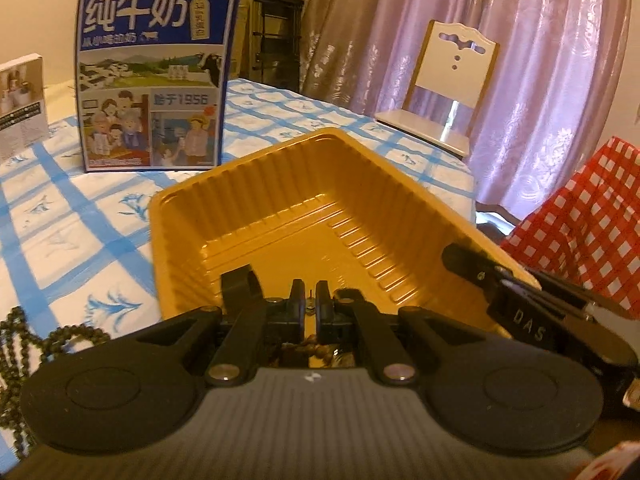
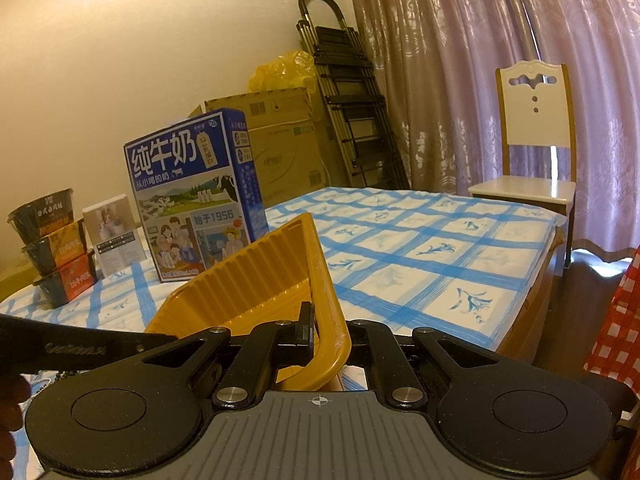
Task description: Organize jewelry
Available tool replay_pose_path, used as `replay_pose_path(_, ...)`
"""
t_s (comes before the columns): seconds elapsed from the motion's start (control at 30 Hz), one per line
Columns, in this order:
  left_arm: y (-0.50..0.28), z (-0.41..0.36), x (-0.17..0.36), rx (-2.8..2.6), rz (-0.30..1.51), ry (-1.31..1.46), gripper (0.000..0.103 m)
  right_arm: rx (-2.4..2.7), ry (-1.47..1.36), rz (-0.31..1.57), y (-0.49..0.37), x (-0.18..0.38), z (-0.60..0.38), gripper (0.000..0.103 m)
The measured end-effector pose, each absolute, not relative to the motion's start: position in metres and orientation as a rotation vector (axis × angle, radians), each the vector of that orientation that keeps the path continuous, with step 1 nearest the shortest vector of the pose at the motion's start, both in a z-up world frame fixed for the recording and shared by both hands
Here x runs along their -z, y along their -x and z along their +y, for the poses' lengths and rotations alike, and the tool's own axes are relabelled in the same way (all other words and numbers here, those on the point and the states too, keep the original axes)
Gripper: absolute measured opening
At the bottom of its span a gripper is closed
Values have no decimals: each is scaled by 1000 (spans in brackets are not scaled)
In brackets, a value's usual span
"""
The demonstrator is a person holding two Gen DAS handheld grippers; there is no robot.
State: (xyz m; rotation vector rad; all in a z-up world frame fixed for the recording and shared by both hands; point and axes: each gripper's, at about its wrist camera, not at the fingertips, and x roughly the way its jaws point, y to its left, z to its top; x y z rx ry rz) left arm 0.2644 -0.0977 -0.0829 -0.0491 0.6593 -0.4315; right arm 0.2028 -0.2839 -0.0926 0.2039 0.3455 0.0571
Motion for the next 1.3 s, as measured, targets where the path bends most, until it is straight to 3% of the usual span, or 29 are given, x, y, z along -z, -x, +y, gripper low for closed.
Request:
replay_pose_path(0.1, -269, -98, 82, 425, 660, 67, 7, -57, -204, 346, -203, 93, -284, 6)
replay_pose_path(0.33, -269, -81, 70, 380, 646, 127, 29, -56, -207, 348, -203, 93, -283, 6)
replay_pose_path(0.67, -240, -25, 44, 243, 596, 133, 31, -54, -207, 349, -204, 91, -278, 6)
replay_pose_path(0.97, -204, 33, 65, 61, 678, 121, 31, -55, -210, 346, -203, 91, -277, 6)
replay_pose_path(1.3, -174, 40, 88, 23, 742, 126, 31, -55, -211, 346, -202, 91, -277, 6)
